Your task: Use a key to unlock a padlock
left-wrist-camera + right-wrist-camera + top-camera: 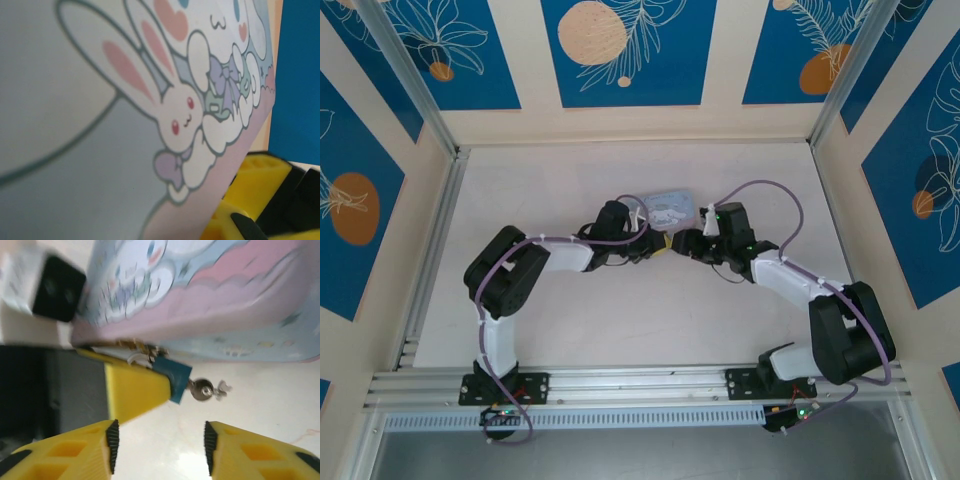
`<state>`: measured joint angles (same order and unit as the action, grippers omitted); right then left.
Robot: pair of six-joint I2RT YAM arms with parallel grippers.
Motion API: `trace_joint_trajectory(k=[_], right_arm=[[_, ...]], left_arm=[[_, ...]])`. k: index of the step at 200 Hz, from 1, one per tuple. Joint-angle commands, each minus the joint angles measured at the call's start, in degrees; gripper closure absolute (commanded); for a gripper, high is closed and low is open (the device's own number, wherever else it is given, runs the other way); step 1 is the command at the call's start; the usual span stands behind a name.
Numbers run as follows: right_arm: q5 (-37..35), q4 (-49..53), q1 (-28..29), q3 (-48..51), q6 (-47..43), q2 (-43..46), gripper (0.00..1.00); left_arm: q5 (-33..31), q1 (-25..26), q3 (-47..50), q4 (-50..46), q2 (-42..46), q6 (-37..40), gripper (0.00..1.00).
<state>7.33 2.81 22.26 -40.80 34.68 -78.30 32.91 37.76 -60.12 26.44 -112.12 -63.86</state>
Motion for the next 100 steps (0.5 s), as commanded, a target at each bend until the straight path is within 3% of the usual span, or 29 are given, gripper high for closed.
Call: trace_joint_trajectory(k=[1,35,100], right_arm=[[-10.95,6.69,3.21,-1.31,-10.23,-1.32,0.56],[-15.4,5.33,4.76,-0.35,-11.63,-2.56,0.62],[-20.49,3.0,6.25,-0.46,-15.38,-3.42,0.61]], left_arm=[[3.54,-0.75,-2.86,-2.01,1.64,1.61,1.0],[4.95,-0.79,-4.62,-4.89,1.37,2.64,1.0],[6.2,-0.84,-5.69,-5.61,0.65,2.69,1.0]])
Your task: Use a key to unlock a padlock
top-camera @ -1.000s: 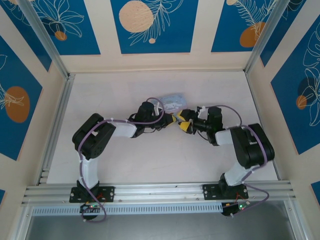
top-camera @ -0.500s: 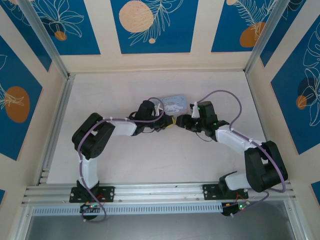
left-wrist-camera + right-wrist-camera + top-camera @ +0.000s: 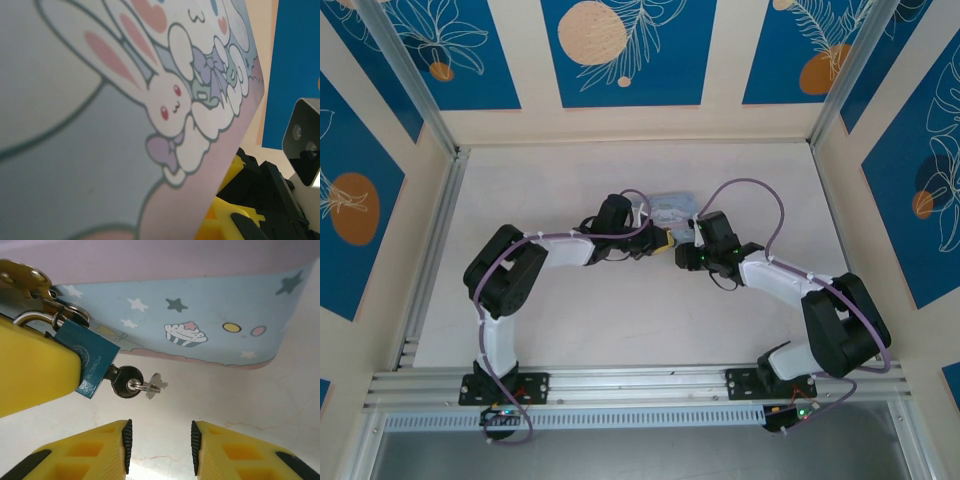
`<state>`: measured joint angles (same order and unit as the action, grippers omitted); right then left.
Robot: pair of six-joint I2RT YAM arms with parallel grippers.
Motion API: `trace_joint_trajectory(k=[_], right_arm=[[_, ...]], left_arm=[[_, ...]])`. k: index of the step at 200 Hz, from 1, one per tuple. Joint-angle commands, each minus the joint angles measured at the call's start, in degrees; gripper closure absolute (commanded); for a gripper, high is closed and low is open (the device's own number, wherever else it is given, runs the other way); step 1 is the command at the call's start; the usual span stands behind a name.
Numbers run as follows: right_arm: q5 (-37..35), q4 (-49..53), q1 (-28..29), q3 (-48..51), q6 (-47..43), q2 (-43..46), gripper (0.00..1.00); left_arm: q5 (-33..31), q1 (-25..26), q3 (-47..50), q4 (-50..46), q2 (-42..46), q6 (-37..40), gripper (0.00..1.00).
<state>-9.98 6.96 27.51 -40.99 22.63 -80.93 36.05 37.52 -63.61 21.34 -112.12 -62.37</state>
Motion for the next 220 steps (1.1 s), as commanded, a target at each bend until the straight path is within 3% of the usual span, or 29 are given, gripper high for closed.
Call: trace_joint_trajectory(k=[1,113,181,220], right_arm=[[-3.19,-1.16,1.03,-0.29,-3.45,-0.85,0.61],[-4.26,-1.02,2.12,-5.63,-4.17,-4.42,0.65],[-3.19,0.59,1.81,-7.56,-4.96,-4.63,0.84],[4.21,1.82,-0.69,-7.53,-4.07,-2.44,0.97]], left_arm=[[3.06,-0.56,-2.2,-0.56,0.62,1.25,1.0],[3.67,-0.58,-2.77,-0.71,-0.21,1.42,1.0],[4.24,-0.56,-2.83,-0.95,-0.96,1.68,1.0],[4.21,-0.55,-2.78,-2.02,-1.48,2.73,1.0]])
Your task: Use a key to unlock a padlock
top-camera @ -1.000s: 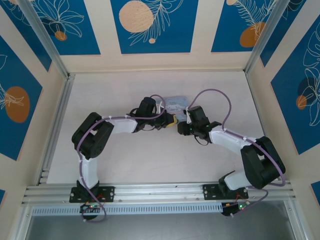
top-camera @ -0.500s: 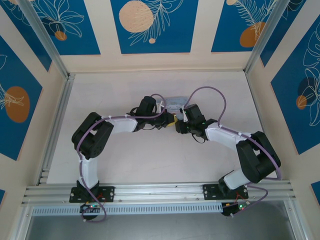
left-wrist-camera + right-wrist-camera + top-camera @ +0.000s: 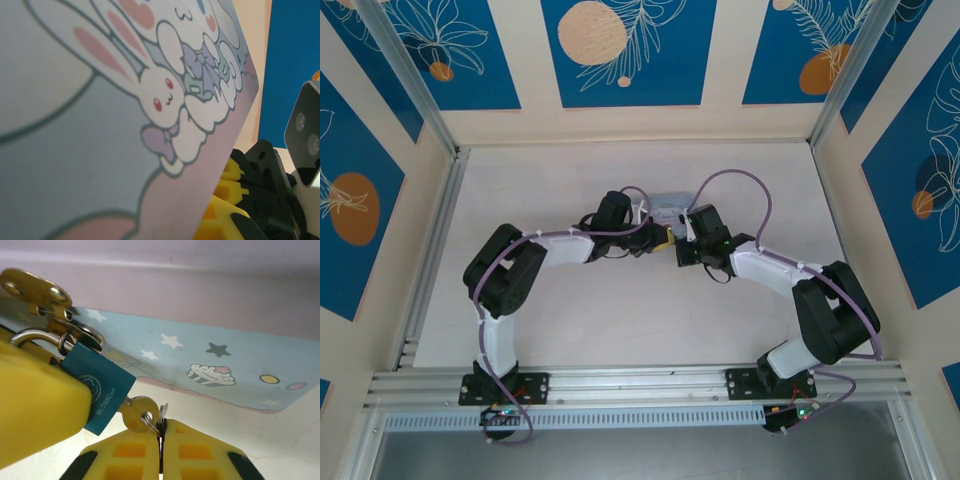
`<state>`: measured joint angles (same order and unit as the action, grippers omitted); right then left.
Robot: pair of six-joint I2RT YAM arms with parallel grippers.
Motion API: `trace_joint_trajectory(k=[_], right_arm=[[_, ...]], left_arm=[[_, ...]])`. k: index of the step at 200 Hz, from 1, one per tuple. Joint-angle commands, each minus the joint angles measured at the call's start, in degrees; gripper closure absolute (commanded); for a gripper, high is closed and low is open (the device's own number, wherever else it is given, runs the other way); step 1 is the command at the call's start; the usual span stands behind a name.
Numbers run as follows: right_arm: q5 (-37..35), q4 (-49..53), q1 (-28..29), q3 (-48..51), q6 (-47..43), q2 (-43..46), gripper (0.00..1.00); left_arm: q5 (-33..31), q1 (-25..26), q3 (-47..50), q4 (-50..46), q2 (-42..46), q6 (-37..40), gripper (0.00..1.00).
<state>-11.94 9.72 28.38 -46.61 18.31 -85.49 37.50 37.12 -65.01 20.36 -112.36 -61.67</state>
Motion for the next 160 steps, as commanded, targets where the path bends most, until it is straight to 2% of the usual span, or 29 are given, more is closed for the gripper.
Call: trace_joint_trajectory(k=[1,10,31,48,68,84,110,160], right_arm=[[6.56,-0.93,-1.61,-1.91,0.29,2.15,0.97],[9.77,-1.0,-2.75,-1.62,1.03,2.89,1.0],[15.28,-1.06,-4.54,-0.52,1.73,4.89,0.98],[13.98,-1.32,-4.89,1.5,1.74,7.32,0.86],[11.29,-2.83,-5.91,5.06,1.99,10.05,0.64],[8.35,-4.28,-5.69,7.33,1.05,11.24,0.56],[3.42,-7.17,-4.47,9.93,-1.03,11.56,0.53],[-2.45,-10.42,-0.09,10.17,-3.38,9.01,0.56]], left_arm=[[2.72,-0.18,-1.41,-1.07,-1.26,2.01,1.0],[2.69,-0.16,-1.44,-1.41,-1.41,2.34,1.0],[2.94,-0.29,-1.61,-1.79,-1.77,2.5,1.0],[3.45,-0.31,-2.13,-2.68,-1.9,2.77,1.0],[4.26,-0.41,-3.31,-4.8,-1.86,3.77,1.0],[5.07,-0.42,-4.36,-6.8,-1.83,4.56,1.0],[6.22,-0.43,-6.49,-11.02,-1.8,6.72,1.0],[7.67,-0.55,-8.65,-15.94,-1.47,9.24,1.0]])
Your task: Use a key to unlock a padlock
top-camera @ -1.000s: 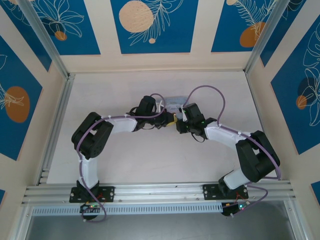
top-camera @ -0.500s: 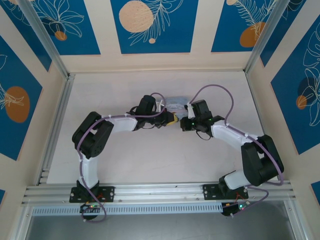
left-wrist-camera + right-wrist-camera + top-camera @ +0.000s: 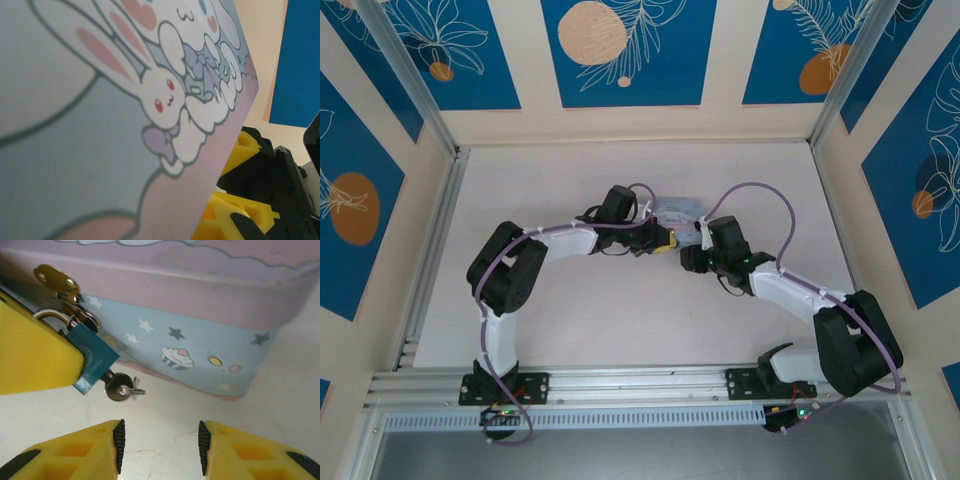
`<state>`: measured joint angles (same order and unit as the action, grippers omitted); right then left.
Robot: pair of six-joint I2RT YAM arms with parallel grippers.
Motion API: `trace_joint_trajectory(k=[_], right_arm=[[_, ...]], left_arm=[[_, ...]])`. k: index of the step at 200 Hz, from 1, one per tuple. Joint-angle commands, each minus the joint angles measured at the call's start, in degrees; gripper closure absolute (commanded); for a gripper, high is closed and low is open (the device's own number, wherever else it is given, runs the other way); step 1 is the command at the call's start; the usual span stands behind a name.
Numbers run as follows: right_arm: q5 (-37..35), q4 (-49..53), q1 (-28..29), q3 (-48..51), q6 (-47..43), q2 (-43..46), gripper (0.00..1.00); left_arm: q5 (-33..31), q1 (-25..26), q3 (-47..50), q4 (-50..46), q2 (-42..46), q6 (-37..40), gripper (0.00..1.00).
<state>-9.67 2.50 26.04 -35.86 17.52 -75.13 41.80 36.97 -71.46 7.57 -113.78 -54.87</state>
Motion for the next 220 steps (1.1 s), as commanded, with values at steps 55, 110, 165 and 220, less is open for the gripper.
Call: trace_joint_trajectory(k=[55,110,165,220], right_arm=[[-11.38,-2.79,5.44,-3.0,-3.38,-5.35,0.61],[-12.82,-2.52,6.03,-4.87,-4.06,-5.81,0.67],[-19.76,-3.39,9.5,-4.99,-5.83,-5.62,0.69],[-23.67,-3.34,10.48,-7.77,-6.85,-8.88,0.71]], left_arm=[[4.16,-0.41,-3.15,-4.92,-0.22,3.32,1.0],[4.52,-0.4,-3.42,-4.84,-0.57,3.37,1.0],[4.87,-0.37,-3.64,-4.82,-0.99,3.46,1.0],[5.48,-0.37,-3.84,-5.1,-1.01,3.72,1.0]])
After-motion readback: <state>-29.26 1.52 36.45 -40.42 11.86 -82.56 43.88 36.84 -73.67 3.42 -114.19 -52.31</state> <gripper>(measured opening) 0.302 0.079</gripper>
